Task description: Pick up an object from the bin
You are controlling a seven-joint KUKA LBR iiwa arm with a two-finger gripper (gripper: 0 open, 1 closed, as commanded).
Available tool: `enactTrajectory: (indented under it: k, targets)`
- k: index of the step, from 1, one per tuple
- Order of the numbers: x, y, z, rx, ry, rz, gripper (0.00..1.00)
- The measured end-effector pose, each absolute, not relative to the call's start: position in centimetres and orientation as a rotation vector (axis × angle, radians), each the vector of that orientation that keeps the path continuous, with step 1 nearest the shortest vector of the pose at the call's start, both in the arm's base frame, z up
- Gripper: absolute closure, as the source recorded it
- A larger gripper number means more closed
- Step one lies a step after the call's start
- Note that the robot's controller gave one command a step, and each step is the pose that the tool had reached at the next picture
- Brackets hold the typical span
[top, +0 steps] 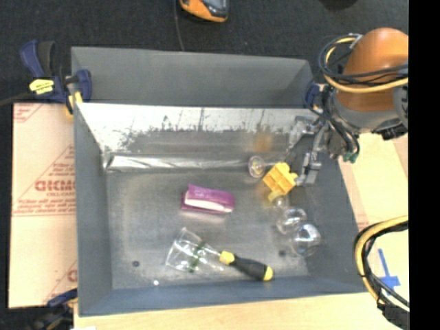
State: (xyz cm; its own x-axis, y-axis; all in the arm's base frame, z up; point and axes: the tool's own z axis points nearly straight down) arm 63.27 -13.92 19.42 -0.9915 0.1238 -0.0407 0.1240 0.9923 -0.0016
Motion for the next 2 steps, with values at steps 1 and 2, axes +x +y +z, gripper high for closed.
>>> enactTrajectory:
  k: [1,2]
  targets:
    - [63.6,-14.5,12.0,0.228,3.087,-0.004,0.00]
    - [63.9,-14.7,9.3,0.316,3.081,0.000,0.00]
